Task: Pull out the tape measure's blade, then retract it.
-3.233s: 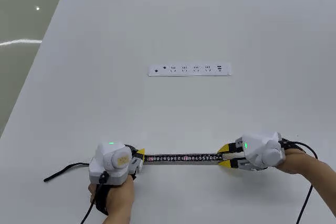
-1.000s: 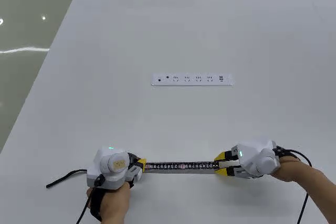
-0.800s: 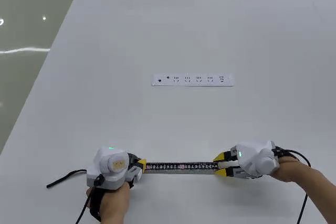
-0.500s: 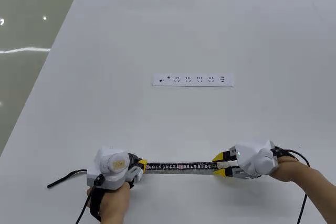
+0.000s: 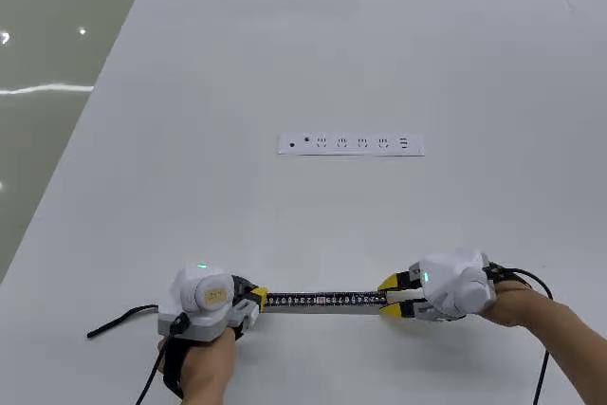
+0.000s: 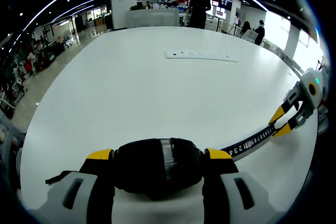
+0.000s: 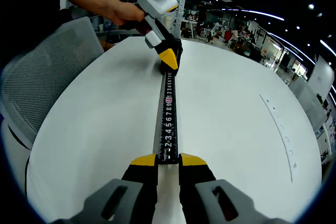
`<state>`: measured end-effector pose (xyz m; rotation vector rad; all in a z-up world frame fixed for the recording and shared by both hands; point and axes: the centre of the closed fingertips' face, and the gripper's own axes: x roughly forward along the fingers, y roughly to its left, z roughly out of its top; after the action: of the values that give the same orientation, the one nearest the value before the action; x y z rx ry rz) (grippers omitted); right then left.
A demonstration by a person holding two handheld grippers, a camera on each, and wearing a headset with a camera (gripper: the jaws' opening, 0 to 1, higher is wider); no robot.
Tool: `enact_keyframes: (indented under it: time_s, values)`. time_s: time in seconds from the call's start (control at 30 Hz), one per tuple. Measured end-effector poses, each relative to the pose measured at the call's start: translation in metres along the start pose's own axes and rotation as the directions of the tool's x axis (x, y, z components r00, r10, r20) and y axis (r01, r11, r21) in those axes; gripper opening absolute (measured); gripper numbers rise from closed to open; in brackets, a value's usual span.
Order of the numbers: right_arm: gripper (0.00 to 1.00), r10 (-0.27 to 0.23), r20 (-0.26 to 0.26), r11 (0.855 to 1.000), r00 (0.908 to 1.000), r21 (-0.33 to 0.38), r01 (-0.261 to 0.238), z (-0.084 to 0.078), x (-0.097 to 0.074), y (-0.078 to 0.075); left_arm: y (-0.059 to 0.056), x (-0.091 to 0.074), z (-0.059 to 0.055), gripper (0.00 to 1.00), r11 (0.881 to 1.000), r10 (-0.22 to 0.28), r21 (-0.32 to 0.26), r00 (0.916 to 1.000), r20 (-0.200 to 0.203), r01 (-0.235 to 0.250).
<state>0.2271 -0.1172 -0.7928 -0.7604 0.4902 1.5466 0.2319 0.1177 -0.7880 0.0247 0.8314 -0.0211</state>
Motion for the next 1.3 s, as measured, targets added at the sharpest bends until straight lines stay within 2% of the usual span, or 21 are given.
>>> enact_keyframes:
  time_s: [0.4, 0.6, 1.3]
  values:
    - [0.14, 0.003, 0.003, 1.0, 1.0, -0.006, -0.003, 0.007, 0.004, -0.001, 0.002, 0.004, 0.0, 0.64, 1.0, -0.004, -0.003, 1.0, -0.001, 0.004]
    - [0.14, 0.001, 0.006, 1.0, 1.0, -0.006, -0.001, 0.01, 0.005, -0.001, 0.0, -0.001, 0.002, 0.64, 1.0, -0.007, -0.005, 1.0, -0.002, 0.007]
    - [0.14, 0.005, 0.013, 1.0, 0.9999, -0.006, -0.005, 0.016, 0.012, -0.001, 0.0, -0.001, 0.001, 0.64, 1.0, -0.015, 0.0, 0.9999, -0.006, 0.015]
